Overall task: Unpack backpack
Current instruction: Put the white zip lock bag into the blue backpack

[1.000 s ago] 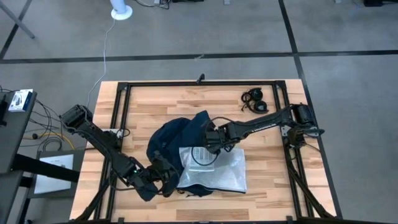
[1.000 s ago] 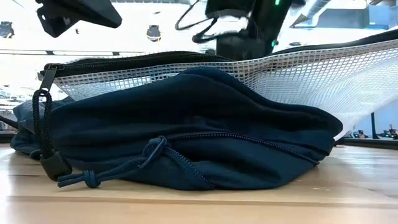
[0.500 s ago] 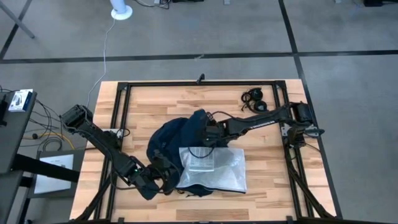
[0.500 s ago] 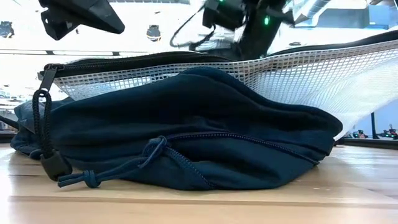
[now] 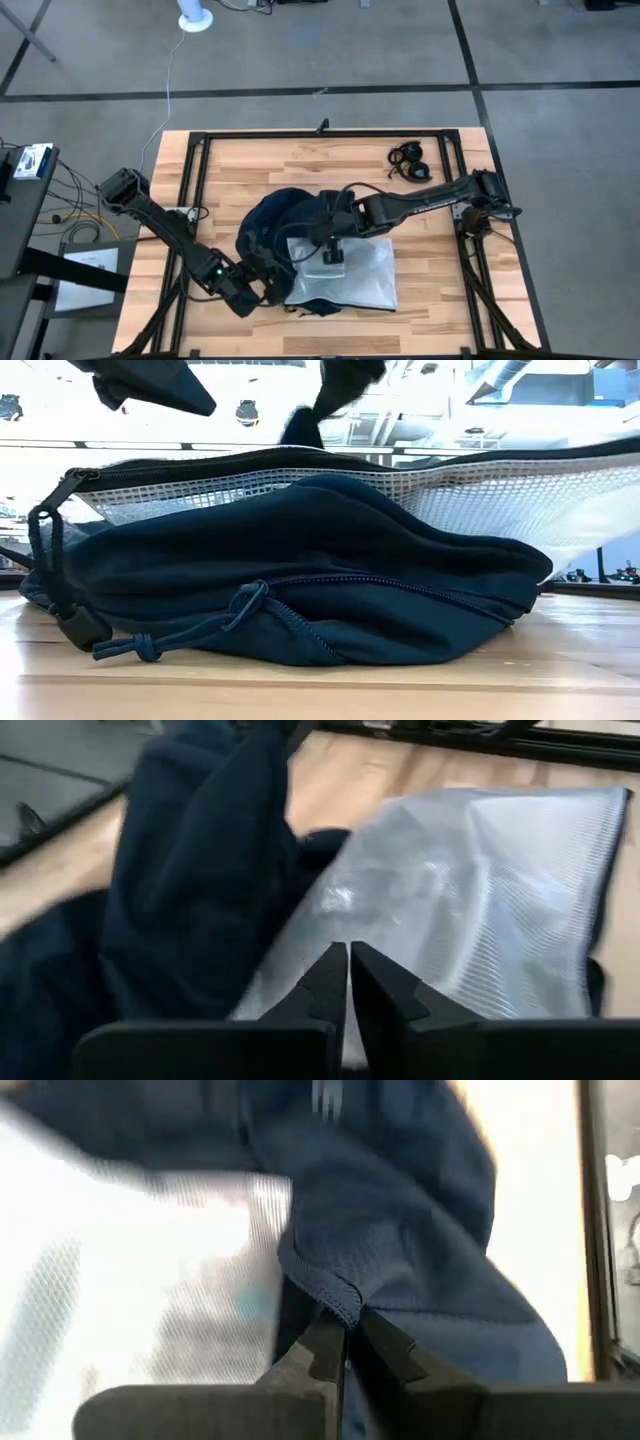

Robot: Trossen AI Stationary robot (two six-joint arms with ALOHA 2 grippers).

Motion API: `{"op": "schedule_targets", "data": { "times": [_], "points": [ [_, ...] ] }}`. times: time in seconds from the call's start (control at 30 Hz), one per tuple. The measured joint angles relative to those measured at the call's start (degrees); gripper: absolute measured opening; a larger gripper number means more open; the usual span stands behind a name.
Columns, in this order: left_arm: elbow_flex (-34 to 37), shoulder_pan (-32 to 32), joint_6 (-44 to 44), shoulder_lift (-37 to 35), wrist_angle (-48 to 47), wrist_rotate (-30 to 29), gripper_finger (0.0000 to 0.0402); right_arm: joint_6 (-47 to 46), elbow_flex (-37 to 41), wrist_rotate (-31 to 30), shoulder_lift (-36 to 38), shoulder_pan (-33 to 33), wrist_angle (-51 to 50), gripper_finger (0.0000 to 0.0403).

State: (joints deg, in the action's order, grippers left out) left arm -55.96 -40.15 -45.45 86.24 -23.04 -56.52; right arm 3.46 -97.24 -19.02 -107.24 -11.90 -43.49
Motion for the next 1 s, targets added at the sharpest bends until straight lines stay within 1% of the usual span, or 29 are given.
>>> {"op": "schedule_targets", "data": {
  "times": [0.13, 0.23, 0.3, 0.4, 0.53, 0.67, 0.73, 0.8, 0.87, 0.93, 1.0],
  "points": [
    [0.0, 2.62, 1.74, 0.0, -0.66, -0.34, 0.0033, -0.9, -3.3, -0.16, 0.05, -0.99, 4.18, 0.0001],
    [0.0, 3.62, 2.81, 0.0, -1.47, -0.6, 0.0048, -1.75, -3.95, -0.19, 0.07, -0.51, 5.26, 0.0001],
    [-0.02, 3.64, 3.64, 0.0, -1.58, -2.69, 0.0054, -3.21, -3.95, -0.2, 0.04, 0.58, 4.95, 0.0001],
    [-1.36, 3.72, 3.76, 0.0, -1.53, -6.51, 0.0058, -6.61, -3.95, -0.27, 0.04, 2.41, 3.27, 0.0001],
    [-2.88, 4.25, 8.5, -0.02, -2.31, -6.81, 0.0059, -10.97, -3.95, -0.42, 0.04, 3.94, 0.63, 0.0],
    [-4.85, 4.35, 12.04, -0.17, -5.39, -7.03, 0.0059, -12.62, -3.95, -0.41, 0.04, 4.14, -0.07, 0.0],
    [-5.29, 4.89, 9.36, -0.92, -6.96, -6.48, 0.0059, -13.2, -3.95, -0.42, 0.04, 3.72, -0.48, 0.0],
    [-5.17, 5.3, 3.91, -2.55, -8.45, -5.97, 0.0058, -13.94, -3.95, -0.4, 0.04, 3.19, -0.48, 0.0],
    [-3.96, 4.49, -0.06, -4.05, -9.31, -8.14, 0.0058, -13.98, -3.95, -0.38, 0.04, 2.67, -0.55, 0.0],
    [-2.08, 2.36, -3.33, -5.4, -11.11, -10.35, 0.0058, -13.78, -3.95, -0.38, 0.04, 2.06, -0.64, 0.0],
    [-0.12, 0.39, -6.75, -6.57, -9.94, -13.69, 0.0058, -13.57, -3.95, -0.38, 0.04, 1.66, -0.63, 0.0]
  ]
}}
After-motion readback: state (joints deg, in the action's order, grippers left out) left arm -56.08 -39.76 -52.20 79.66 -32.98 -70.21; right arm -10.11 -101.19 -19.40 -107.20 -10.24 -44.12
